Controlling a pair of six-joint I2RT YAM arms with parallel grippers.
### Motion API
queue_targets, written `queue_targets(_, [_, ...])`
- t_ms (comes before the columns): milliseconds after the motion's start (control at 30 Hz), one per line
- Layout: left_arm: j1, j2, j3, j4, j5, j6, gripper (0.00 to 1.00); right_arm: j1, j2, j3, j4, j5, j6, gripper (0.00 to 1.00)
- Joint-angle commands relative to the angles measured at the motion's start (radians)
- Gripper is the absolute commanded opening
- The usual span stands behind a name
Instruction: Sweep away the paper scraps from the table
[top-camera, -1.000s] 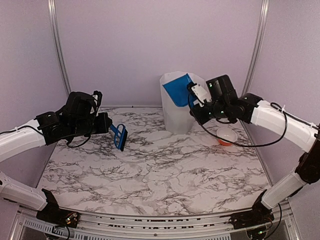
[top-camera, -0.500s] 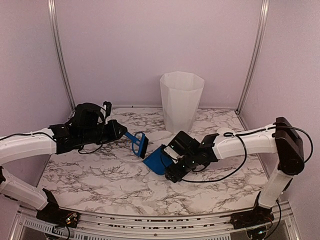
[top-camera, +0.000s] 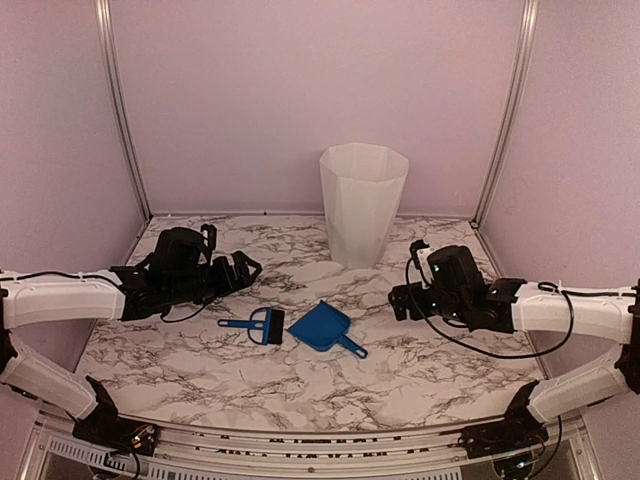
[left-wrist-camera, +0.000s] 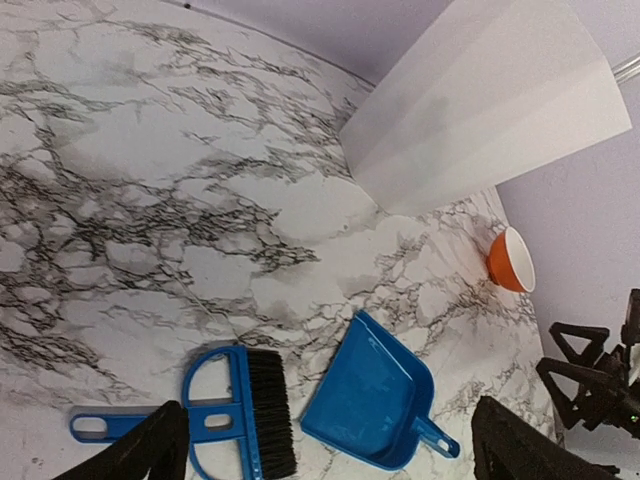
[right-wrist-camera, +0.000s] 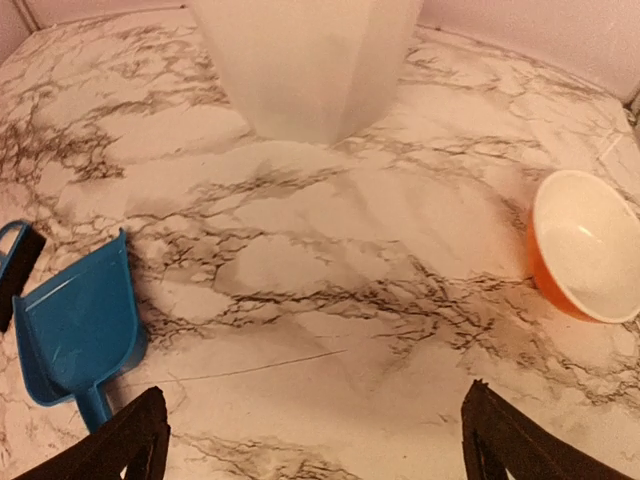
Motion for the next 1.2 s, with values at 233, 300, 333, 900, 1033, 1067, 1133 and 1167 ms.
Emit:
queue_targets(233, [0.183, -0.311, -0.14, -0.174, -0.422, 0.217, 0.99, -0.318, -0.199, -0.319, 0.634, 0.261, -0.216, 0.99])
queue_targets(300, [0.241, -0.341, -0.179, -0.144, -0.404, 0.209, 0.99, -0.418, -0.152, -0.334, 0.717, 0.209, -0.205, 1.0])
queue_targets(333, [0.263, -0.353, -0.197, -0.135, -0.415, 0.202, 0.99, -0.466, -0.118, -0.335, 0.756, 0.177, -0.203, 1.0])
queue_targets(900, [0.528, -0.345, -0.511, 0.492, -0.705, 0.576, 0.99, -0.655, 0.364, -0.513, 1.651, 0.058, -0.417, 1.0])
queue_targets(1033, [0.612, -0.122, -0.602, 0.923, -0.601, 0.653, 0.99, -0.668, 0.356, -0.518, 1.628, 0.035, -0.403, 0.99])
queue_targets(1067, [0.617, -0.052, -0.606, 1.01, -0.61, 0.665, 0.99, -0.664, 0.336, -0.508, 1.574, 0.05, -0.394, 0.99])
queue_targets(1133, [0.622, 0.023, -0.596, 1.1, -0.553, 0.707, 0.99, -0.664, 0.347, -0.494, 1.582, 0.059, -0.389, 1.0])
queue_targets(1167, [0.628, 0.077, -0.589, 1.14, -0.517, 0.713, 0.99, -0.665, 0.356, -0.5, 1.605, 0.062, -0.397, 1.0])
